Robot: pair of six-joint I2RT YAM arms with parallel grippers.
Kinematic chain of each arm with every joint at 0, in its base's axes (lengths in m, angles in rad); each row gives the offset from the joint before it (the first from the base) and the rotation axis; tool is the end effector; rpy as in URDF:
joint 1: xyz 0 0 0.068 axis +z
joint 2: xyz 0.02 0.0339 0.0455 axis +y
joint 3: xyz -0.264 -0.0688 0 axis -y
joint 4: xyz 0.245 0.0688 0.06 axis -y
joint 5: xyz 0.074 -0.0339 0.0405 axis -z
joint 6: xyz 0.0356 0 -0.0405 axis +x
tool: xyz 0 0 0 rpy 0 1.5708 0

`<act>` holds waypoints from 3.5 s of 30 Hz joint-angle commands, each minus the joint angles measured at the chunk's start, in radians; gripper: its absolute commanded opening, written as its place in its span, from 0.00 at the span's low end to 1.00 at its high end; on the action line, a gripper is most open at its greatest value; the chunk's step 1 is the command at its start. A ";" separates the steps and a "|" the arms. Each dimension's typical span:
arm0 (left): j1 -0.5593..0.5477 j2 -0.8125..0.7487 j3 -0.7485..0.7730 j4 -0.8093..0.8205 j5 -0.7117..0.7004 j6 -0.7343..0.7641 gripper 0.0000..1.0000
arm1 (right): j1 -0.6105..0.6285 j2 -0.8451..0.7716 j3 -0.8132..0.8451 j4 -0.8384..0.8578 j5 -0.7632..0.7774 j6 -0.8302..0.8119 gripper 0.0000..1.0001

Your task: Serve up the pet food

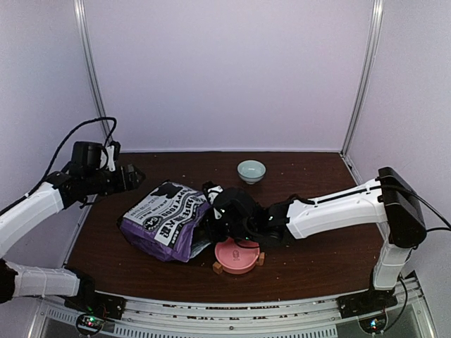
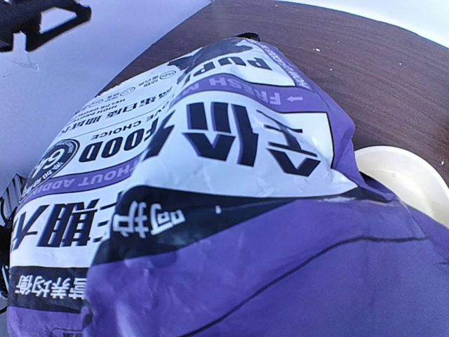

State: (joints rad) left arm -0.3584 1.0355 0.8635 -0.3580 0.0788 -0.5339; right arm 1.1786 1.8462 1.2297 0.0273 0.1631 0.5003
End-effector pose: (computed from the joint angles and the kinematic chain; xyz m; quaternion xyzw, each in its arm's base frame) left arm 0.2158 -0.0838 0.3024 -0.0565 0.8653 -0.2452 0.4335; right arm 0.1648 0.3832 0.2142 -0.2562 0.8417 0.3017 0.3672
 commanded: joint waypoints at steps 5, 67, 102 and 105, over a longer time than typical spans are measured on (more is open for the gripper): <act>0.172 0.185 -0.075 0.039 0.266 0.051 0.88 | -0.014 0.008 -0.001 0.010 0.043 -0.003 0.14; 0.186 0.366 -0.069 0.037 0.348 0.175 0.00 | -0.028 0.067 0.089 0.047 -0.229 -0.053 0.13; 0.186 0.316 -0.129 0.119 0.278 0.095 0.00 | -0.169 -0.091 -0.019 0.218 -0.739 0.378 0.13; 0.186 0.316 -0.123 0.115 0.272 0.097 0.00 | -0.178 -0.128 -0.048 0.215 -0.731 0.396 0.13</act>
State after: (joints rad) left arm -0.1646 1.3811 0.7326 -0.2932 0.3489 -0.4332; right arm 1.0119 1.8008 1.2030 0.1326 -0.5461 0.8280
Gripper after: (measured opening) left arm 0.004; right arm 0.222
